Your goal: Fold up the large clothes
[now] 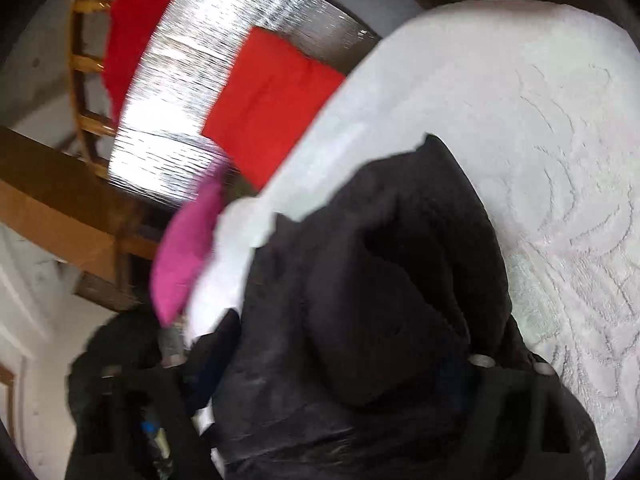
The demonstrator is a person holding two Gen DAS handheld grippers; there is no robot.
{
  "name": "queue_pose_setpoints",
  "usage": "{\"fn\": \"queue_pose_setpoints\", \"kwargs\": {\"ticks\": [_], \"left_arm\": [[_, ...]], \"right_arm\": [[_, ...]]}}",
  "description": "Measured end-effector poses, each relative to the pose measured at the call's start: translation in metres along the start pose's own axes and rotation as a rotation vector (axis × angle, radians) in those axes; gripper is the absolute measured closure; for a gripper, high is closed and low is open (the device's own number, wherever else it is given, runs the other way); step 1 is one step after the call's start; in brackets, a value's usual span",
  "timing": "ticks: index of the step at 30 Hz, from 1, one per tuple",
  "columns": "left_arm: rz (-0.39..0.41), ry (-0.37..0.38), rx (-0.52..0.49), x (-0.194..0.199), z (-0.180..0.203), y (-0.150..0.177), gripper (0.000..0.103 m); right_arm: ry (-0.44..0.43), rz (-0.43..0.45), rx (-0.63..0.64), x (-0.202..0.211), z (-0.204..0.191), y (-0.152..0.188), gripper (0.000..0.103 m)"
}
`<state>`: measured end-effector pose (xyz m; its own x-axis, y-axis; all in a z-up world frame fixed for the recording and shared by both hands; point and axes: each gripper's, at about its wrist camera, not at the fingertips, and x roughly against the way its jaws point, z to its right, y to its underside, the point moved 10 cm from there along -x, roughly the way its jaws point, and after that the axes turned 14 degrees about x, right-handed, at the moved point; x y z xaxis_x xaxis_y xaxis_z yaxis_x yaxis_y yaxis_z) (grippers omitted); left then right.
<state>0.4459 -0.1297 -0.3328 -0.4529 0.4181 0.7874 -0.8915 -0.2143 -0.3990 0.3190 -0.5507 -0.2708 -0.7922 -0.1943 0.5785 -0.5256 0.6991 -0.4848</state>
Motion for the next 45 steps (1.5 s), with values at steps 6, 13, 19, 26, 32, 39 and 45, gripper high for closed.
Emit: {"fn": "queue_pose_setpoints", "kwargs": {"ticks": [6,13,19,26,32,39,45], "left_arm": [[0.027,-0.009,0.009,0.002,-0.002,-0.005,0.053],[0.086,-0.013,-0.008,0.02,-0.001,-0.014,0.054],[0.042,-0.066,0.008,0.006,-0.017,-0.01,0.054],[0.02,-0.105,-0.03,-0.006,-0.013,-0.003,0.047],[0.071,-0.164,-0.084,-0.006,-0.006,-0.004,0.045],[0.125,-0.246,-0.171,-0.009,0.003,-0.007,0.052],[0.147,-0.269,-0.195,-0.006,0.0,-0.009,0.055]], "right_arm": [[0.05,0.015,-0.015,0.002,0.021,0.0,0.087],[-0.036,0.099,0.04,0.057,-0.026,-0.01,0.09],[0.039,0.038,0.021,0.061,-0.006,0.005,0.09],[0.061,-0.137,-0.036,0.033,0.028,0.027,0.086],[0.001,-0.126,-0.026,0.031,0.019,0.025,0.028],[0.185,-0.131,0.197,0.026,0.007,0.033,0.09],[0.185,-0.016,0.291,0.05,-0.017,0.014,0.09]]}}
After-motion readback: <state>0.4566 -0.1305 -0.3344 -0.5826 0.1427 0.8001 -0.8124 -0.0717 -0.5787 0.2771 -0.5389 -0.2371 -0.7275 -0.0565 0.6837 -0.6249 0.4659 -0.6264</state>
